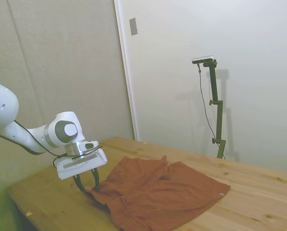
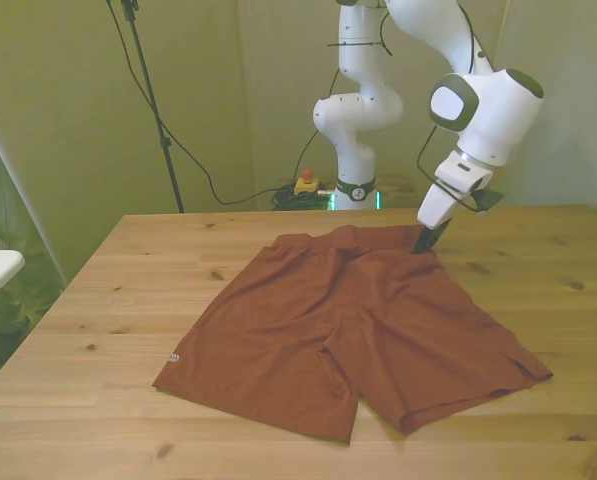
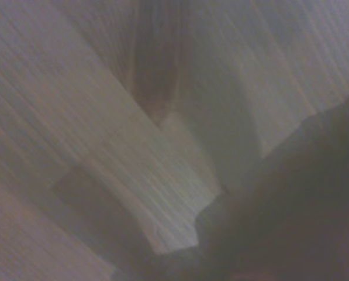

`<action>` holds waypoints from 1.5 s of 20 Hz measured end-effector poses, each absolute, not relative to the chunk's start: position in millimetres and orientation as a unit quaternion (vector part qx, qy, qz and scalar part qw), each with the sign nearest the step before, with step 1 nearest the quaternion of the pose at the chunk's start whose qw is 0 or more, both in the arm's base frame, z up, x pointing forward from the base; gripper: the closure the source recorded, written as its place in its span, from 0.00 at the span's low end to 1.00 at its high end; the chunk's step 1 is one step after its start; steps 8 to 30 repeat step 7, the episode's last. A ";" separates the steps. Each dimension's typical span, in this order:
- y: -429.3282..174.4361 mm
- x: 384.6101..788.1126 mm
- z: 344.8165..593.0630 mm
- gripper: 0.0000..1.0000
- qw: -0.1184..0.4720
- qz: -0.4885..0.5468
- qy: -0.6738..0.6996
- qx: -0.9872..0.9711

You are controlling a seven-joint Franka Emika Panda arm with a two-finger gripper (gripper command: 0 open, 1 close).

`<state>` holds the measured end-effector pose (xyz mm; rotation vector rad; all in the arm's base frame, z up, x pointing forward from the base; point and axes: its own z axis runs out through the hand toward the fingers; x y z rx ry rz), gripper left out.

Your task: Unfold the shorts

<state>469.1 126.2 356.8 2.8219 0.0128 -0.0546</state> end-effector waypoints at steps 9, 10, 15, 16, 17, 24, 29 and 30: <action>139.7 475.0 393.9 0.00 0.135 0.014 -0.004 0.991; 139.7 475.0 393.9 0.00 0.135 0.014 -0.004 0.991; 139.7 475.0 393.9 0.00 0.135 0.014 -0.004 0.991; 139.7 475.0 393.9 0.00 0.135 0.014 -0.004 0.991; 139.7 475.0 393.9 0.00 0.135 0.014 -0.004 0.991; 139.7 475.0 393.9 0.00 0.135 0.014 -0.004 0.991; 139.7 475.0 393.9 0.00 0.135 0.014 -0.004 0.991; 139.7 475.0 393.9 0.00 0.135 0.014 -0.004 0.991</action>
